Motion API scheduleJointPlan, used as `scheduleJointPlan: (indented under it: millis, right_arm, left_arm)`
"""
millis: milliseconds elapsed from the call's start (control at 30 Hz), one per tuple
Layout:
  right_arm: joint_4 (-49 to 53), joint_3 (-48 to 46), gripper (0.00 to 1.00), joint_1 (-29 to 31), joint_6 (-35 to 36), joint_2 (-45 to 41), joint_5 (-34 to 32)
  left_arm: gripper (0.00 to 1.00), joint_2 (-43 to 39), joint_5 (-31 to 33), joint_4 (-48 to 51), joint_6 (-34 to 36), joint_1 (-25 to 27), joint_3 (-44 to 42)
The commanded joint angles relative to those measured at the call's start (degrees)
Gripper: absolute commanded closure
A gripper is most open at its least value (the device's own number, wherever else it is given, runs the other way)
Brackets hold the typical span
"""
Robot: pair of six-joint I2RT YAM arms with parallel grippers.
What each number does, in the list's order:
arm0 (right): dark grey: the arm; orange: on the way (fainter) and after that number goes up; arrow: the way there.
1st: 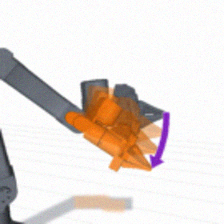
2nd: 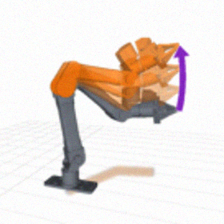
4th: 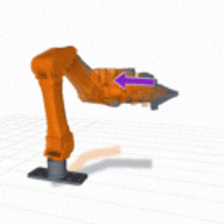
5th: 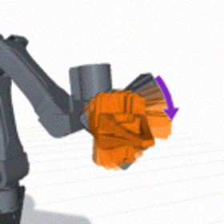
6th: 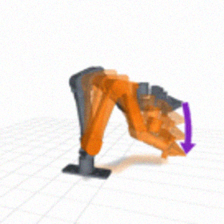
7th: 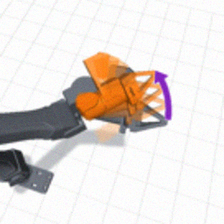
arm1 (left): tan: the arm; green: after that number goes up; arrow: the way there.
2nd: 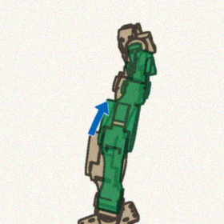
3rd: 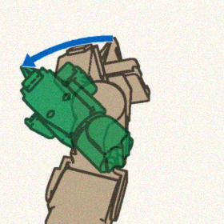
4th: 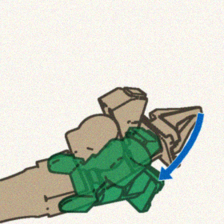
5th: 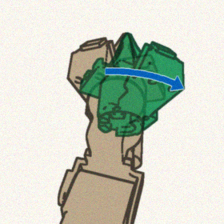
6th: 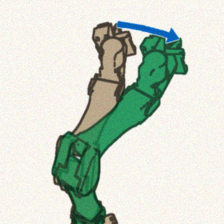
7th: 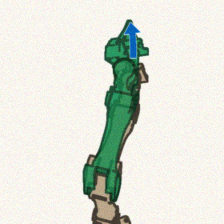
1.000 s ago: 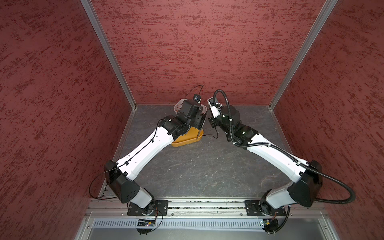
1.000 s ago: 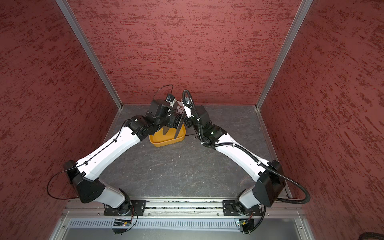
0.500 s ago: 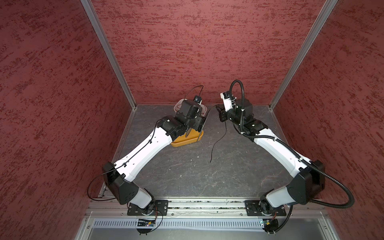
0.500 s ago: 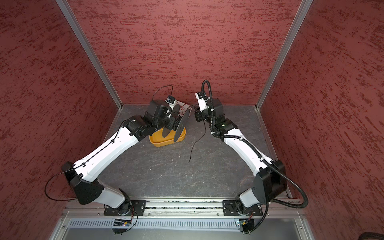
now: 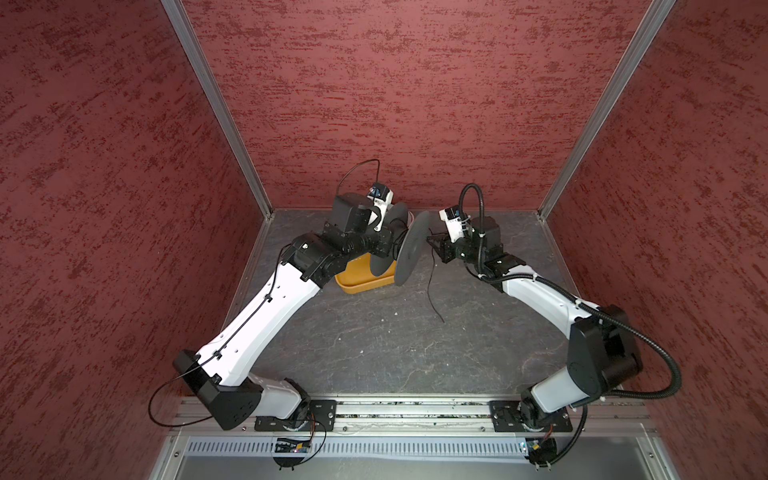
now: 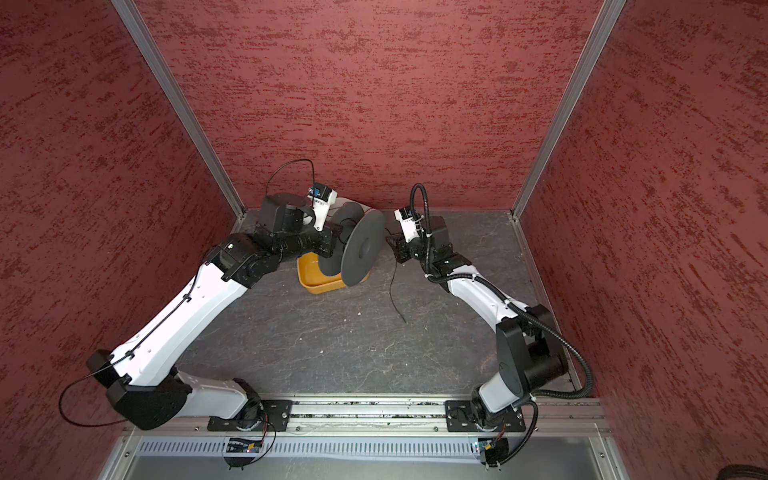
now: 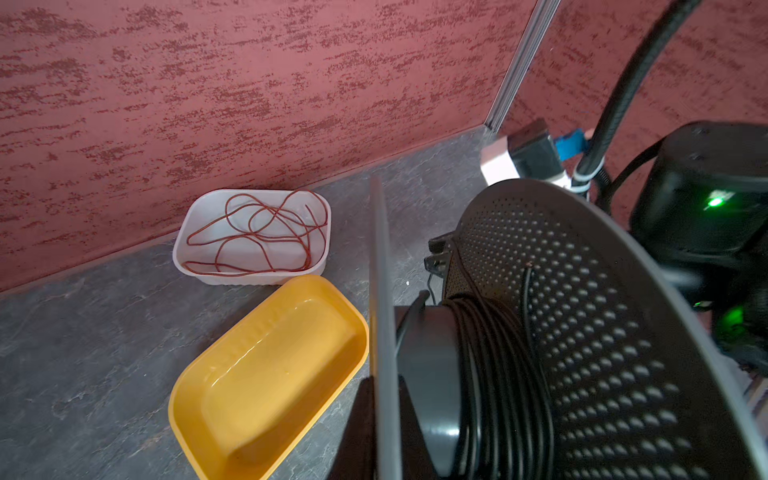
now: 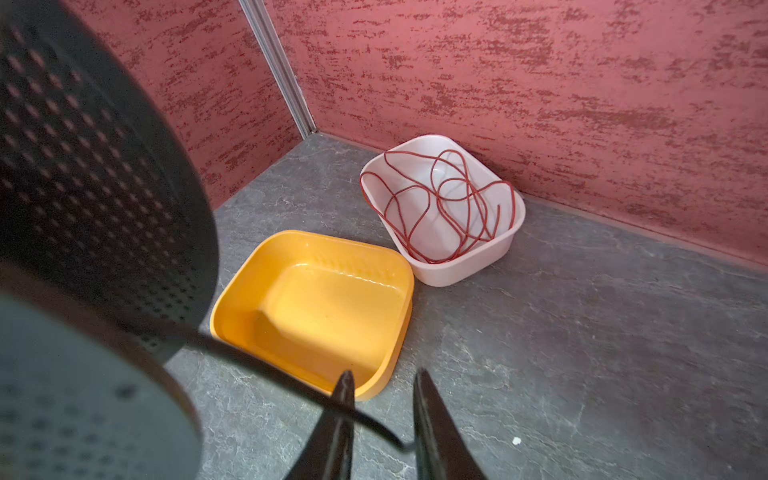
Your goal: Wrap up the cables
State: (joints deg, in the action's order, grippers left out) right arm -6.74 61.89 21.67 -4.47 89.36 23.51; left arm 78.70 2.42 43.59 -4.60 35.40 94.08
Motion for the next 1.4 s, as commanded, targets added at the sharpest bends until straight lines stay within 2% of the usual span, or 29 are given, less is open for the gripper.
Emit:
scheduleJointPlan:
  millis: [0, 67, 400, 500, 700, 867, 1100, 1367]
  right_arm:
    - [-7.5, -3.4, 0.62, -1.1, -2.4, -1.1, 5.4]
    - [-9.1, -5.1, 0.53, -1.3, -3.2, -1.5, 7.0]
    - [-10.9, -10.0, 0.27, -1.5, -2.2, -3.2, 7.8]
    - [-11.6, -11.0, 0.23, -1.5, -1.9, -4.0, 7.6]
    - [-14.5, -13.7, 0.20, -1.5, 0.3, -5.8, 6.7]
    - [-22.3, -19.0, 0.20, -1.4, 1.5, -5.8, 7.1]
    - [-36.3, -27.6, 0.21, -1.4, 2.1, -5.2, 3.7]
    - [-42.9, -29.8, 0.21, -1.3, 2.2, -1.4, -1.2]
  left_arm:
    - [0.98, -2.9, -5.1, -6.5, -4.5, -2.2, 0.8]
    - [0.98, -3.4, -6.9, -7.4, -5.9, -3.6, 0.3]
    - [0.98, -5.0, -9.2, -9.7, -7.8, -5.1, 0.1]
    - [0.97, -5.4, -10.1, -10.4, -8.3, -5.2, 0.0]
    - [0.98, -6.0, -10.5, -11.0, -9.0, -5.4, 0.0]
    - [0.97, -6.9, -10.6, -11.6, -10.0, -5.5, -0.3]
    - [0.97, -7.8, -10.5, -11.6, -10.8, -5.7, -0.2]
    - [0.97, -8.1, -12.3, -11.9, -12.2, -5.8, -0.4]
